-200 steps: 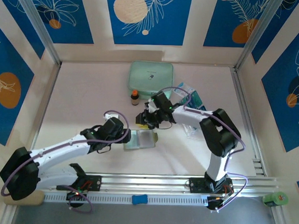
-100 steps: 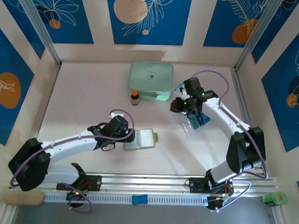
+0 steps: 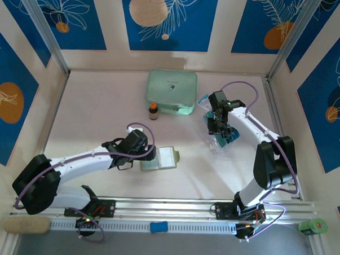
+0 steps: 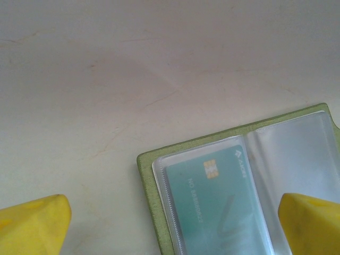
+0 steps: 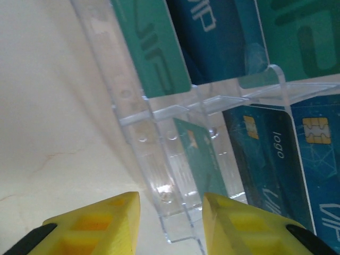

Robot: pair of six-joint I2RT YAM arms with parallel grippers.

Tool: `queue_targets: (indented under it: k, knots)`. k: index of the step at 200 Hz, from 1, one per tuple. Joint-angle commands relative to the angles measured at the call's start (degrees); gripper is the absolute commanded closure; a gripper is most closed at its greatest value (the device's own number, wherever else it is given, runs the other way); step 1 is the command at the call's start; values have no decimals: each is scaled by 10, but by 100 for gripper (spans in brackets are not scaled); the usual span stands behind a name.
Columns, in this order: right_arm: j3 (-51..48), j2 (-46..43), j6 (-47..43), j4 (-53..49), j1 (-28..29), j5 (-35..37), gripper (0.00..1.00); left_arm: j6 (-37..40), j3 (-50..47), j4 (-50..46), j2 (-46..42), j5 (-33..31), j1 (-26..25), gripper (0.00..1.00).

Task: Put the credit cards into the card holder

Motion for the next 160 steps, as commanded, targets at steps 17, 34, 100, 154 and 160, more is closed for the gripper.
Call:
queue_targets:
  k: [17, 34, 100, 154, 160]
  knots:
    - [23, 19, -15, -28, 5, 61, 65, 1, 13, 6, 13, 10, 1, 0]
    - [23, 24, -15, -32, 7, 76, 65, 1, 17, 7, 19, 13, 1, 0]
    - [15, 36, -14, -31, 11, 84, 67, 6, 25, 10, 30, 15, 0, 0]
    - [5, 46, -15, -24, 14, 83, 73, 5, 23, 9, 27, 14, 0, 0]
    - [3, 45, -16, -24, 14, 83, 74, 5, 23, 9, 26, 13, 0, 0]
